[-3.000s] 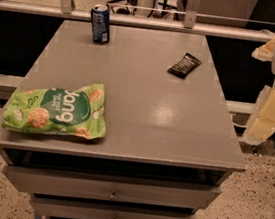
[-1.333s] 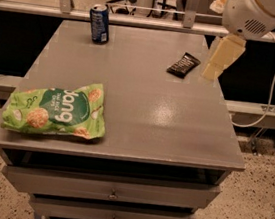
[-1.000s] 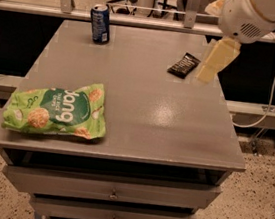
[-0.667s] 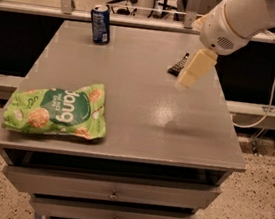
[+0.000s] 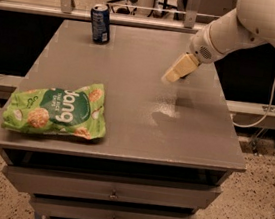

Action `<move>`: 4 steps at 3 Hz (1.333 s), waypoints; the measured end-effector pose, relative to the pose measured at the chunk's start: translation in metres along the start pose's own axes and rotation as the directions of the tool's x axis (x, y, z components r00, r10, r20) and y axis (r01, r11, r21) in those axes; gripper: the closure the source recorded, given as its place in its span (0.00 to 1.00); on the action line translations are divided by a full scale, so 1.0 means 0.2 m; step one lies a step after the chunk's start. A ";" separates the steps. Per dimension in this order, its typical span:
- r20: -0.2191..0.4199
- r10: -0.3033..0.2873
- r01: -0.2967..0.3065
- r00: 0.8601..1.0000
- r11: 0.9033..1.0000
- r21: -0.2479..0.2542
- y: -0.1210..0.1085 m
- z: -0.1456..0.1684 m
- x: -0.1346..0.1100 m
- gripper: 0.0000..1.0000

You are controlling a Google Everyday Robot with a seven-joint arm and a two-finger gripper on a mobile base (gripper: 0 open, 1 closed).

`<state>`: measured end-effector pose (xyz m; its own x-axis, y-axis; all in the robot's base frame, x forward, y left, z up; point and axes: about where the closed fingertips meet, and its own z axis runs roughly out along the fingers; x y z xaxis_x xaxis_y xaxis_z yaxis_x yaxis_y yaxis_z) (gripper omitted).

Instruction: Move rxbar chocolate near green rice chip bag

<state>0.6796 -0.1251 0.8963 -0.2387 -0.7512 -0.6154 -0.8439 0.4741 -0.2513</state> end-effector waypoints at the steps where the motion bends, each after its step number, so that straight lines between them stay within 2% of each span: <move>1: 0.027 0.081 -0.082 0.996 0.996 0.039 -0.14 0.10 0.02 0.00; 3: 0.004 0.153 -0.153 0.988 0.983 0.098 -0.36 0.24 0.12 0.00; 4: -0.019 0.205 -0.201 0.979 0.972 0.123 -0.45 0.28 0.21 0.02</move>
Offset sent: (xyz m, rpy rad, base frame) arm 0.0918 -0.0343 -0.0374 0.0570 -0.0061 -0.2048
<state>0.7728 -0.1743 0.8507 -0.4154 -0.6468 -0.6396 -0.7129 0.6682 -0.2127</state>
